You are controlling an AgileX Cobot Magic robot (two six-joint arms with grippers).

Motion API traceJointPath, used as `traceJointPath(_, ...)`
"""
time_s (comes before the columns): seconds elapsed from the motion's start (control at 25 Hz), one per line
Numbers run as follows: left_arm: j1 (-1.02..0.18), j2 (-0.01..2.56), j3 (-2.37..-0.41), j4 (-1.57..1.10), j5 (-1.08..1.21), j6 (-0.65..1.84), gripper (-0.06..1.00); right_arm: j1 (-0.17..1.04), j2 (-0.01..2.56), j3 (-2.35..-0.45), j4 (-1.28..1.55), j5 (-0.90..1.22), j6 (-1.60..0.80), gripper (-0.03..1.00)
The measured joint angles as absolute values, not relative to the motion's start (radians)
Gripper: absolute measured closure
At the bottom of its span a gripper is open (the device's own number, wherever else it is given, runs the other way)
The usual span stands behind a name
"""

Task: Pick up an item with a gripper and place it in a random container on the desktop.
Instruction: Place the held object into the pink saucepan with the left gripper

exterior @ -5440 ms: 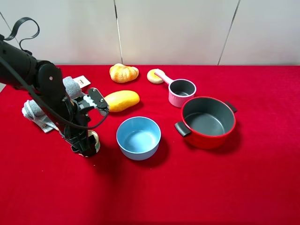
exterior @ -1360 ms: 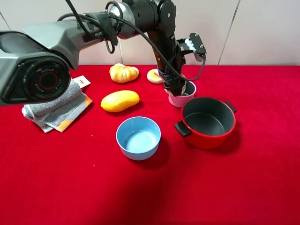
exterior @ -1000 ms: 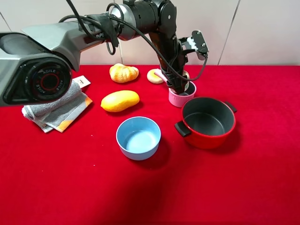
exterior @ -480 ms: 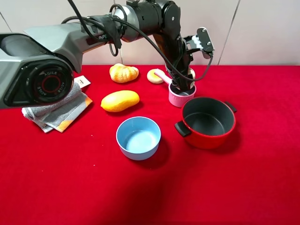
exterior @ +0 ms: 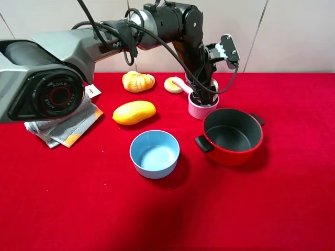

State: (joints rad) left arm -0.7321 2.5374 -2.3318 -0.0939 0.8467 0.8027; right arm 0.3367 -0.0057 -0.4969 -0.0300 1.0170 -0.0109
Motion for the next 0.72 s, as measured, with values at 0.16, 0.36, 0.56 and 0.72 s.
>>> traceJointPath(0.16,-0.732,2.537,-2.332,-0.09,0.844,0.803,0.3,0.337,-0.006,-0.497,-0.03,1.017,-0.011,0.27)
traceJointPath(0.36,-0.732,2.537,-2.332,-0.089,0.844,0.803,0.3,0.337,-0.006,-0.497,-0.03,1.017,-0.011,0.27)
traceJointPath(0.56,-0.732,2.537,-2.332,-0.089,0.844,0.803,0.3,0.337,-0.006,-0.497,-0.03,1.017,-0.011,0.27)
traceJointPath(0.72,-0.732,2.537,-2.332,-0.089,0.845,0.803,0.3,0.337,-0.006,-0.497,-0.03,1.017,-0.011,0.27)
